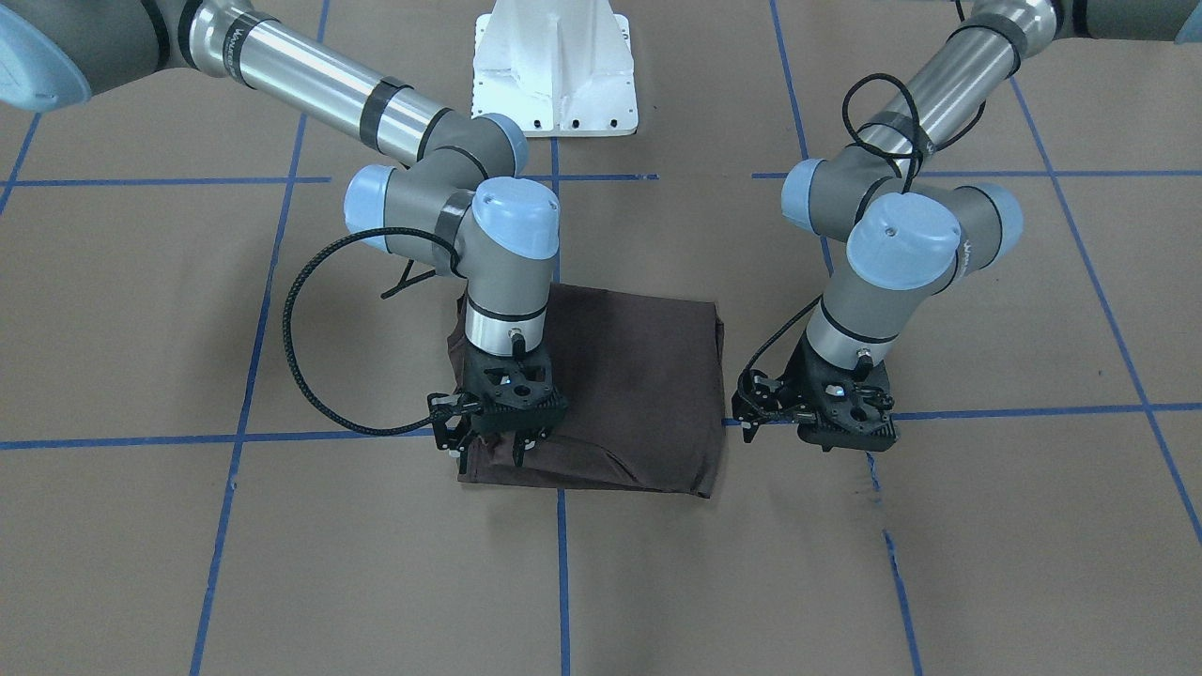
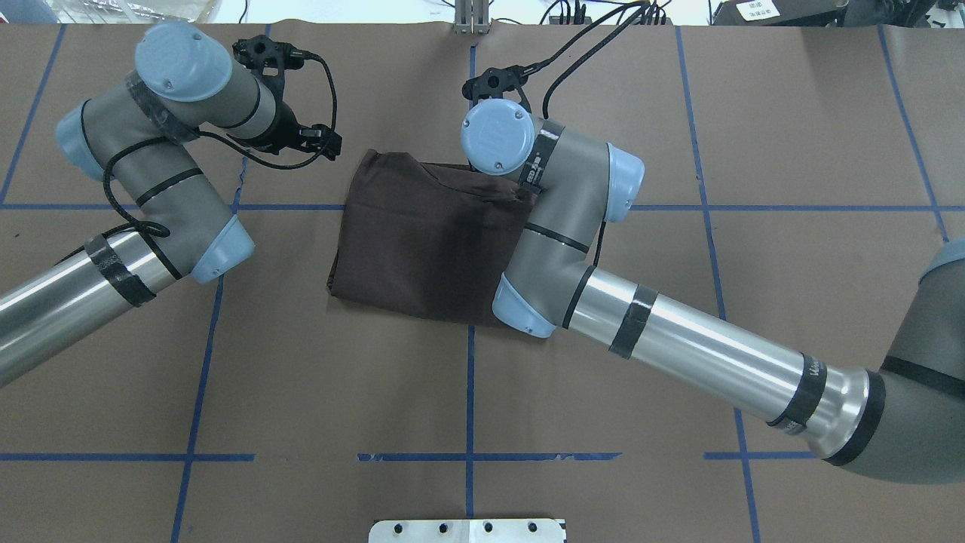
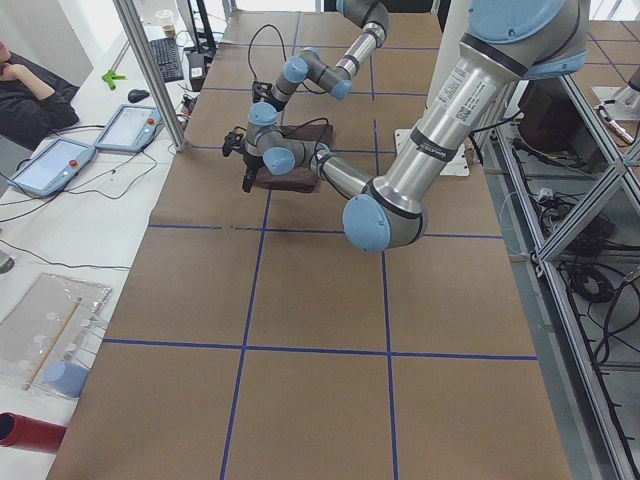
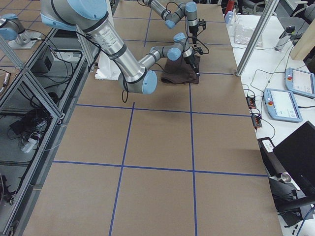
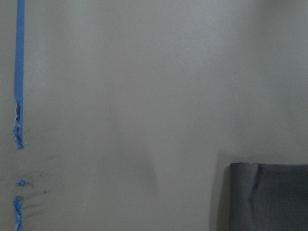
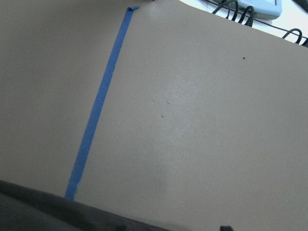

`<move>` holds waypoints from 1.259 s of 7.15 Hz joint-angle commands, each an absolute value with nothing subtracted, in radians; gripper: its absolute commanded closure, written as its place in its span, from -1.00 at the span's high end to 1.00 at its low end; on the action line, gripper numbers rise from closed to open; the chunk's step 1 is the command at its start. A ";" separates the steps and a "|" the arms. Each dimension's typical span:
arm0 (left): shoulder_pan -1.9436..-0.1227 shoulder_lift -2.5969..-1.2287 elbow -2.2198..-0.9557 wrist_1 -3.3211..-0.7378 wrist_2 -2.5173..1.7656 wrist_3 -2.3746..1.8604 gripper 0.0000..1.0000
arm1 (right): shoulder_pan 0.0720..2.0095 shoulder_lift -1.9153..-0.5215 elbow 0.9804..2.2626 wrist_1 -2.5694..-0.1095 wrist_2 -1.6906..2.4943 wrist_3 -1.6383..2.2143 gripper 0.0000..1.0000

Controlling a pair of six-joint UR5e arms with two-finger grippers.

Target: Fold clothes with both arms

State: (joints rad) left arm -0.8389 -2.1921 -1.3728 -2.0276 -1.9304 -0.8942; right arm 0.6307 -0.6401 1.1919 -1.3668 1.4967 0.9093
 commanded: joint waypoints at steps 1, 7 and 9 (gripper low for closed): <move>-0.839 -2.191 -1.400 -2.025 -1.933 -0.894 1.00 | 0.746 -0.632 1.200 -1.367 1.770 0.855 1.00; -0.964 -1.849 -1.851 -1.821 -2.026 -0.635 1.00 | 1.116 -1.039 1.742 -1.785 2.147 0.320 1.00; -1.188 -1.679 -1.871 -1.825 -2.154 -0.269 1.00 | 1.184 -1.348 1.903 -1.749 2.158 0.278 1.00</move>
State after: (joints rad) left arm -1.0551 -1.7797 -1.8564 -1.8273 -2.0762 -0.4886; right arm 1.1420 -1.1572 1.8004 -1.7668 2.1521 0.3148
